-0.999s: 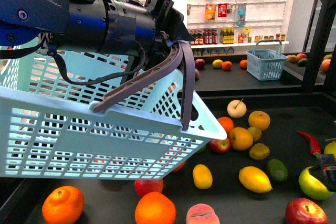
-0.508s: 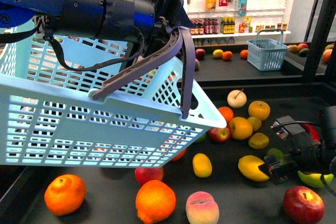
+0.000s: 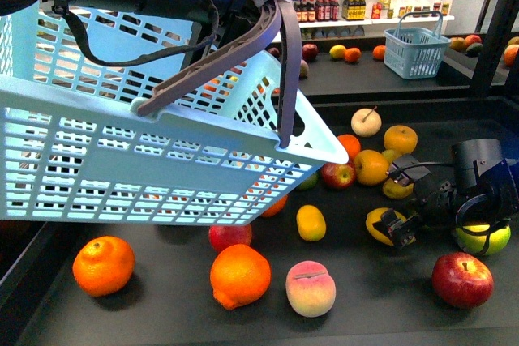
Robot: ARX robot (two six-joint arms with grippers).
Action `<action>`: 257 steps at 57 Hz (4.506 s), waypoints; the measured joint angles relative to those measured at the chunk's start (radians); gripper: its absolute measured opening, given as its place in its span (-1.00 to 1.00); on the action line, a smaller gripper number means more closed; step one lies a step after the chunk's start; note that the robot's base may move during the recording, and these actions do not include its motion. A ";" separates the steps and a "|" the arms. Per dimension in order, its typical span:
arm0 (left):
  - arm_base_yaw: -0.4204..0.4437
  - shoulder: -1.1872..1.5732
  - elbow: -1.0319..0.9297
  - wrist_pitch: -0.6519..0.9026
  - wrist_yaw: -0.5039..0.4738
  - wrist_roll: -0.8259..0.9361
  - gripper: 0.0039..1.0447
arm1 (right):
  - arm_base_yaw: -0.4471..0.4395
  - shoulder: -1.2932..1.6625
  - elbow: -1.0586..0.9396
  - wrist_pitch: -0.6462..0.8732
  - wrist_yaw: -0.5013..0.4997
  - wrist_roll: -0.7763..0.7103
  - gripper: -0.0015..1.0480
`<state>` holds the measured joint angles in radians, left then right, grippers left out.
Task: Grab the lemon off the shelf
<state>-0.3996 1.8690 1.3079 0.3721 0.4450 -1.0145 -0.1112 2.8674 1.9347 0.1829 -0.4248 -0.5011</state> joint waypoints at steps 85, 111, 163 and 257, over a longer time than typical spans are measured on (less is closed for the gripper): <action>0.000 0.000 0.000 0.000 0.000 0.000 -0.81 | -0.032 -0.470 -0.449 0.455 -0.008 0.293 0.27; 0.000 0.000 0.000 0.000 0.000 0.000 -0.81 | 0.108 -0.718 -0.616 0.506 -0.093 0.572 0.27; 0.000 0.000 0.000 0.000 0.000 -0.003 -0.81 | 0.275 -0.732 -0.685 0.582 0.015 0.774 0.86; -0.001 0.001 0.000 0.000 0.000 -0.004 -0.82 | 0.311 0.169 0.258 -0.011 0.356 0.607 0.86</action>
<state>-0.4004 1.8702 1.3079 0.3721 0.4450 -1.0183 0.1993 3.0360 2.1929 0.1719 -0.0689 0.1062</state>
